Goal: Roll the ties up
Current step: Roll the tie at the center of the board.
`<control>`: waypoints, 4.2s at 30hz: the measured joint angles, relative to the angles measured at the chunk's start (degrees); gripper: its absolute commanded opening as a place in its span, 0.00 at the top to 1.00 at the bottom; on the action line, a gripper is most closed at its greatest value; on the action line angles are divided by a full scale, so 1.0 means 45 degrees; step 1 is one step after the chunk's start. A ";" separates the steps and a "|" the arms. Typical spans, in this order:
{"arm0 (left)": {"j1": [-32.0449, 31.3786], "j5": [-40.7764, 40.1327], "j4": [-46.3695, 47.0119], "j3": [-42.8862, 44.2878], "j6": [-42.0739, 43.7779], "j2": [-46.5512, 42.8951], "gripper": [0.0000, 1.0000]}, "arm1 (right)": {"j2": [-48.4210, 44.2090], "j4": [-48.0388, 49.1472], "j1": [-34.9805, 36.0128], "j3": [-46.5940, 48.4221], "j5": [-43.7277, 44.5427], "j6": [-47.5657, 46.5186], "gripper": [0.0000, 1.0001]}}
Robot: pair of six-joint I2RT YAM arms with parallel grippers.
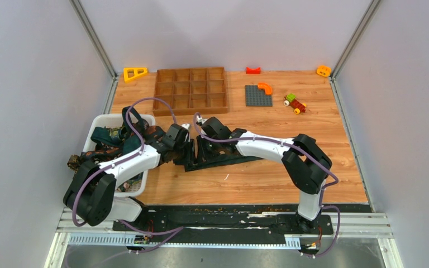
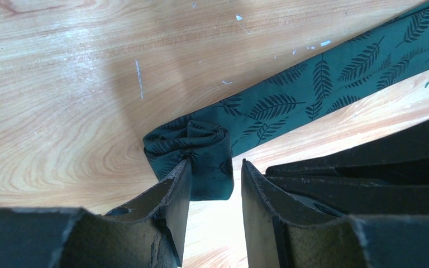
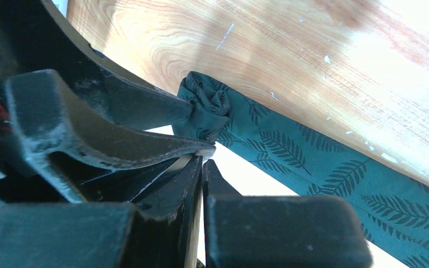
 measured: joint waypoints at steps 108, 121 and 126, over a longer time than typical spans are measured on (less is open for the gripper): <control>0.1132 0.0821 0.2297 -0.3619 -0.0398 -0.4333 0.38 | 0.1608 0.0335 -0.0831 0.0432 -0.0976 -0.0976 0.92; 0.1423 0.1836 0.4187 -0.4007 -0.0840 -0.3342 0.39 | 0.1676 0.0947 -0.0928 0.0165 -0.1277 -0.0967 0.93; 0.1443 0.1928 0.4857 -0.4488 -0.1069 -0.2701 0.40 | 0.1676 0.1078 -0.0947 0.0092 -0.1345 -0.0962 0.93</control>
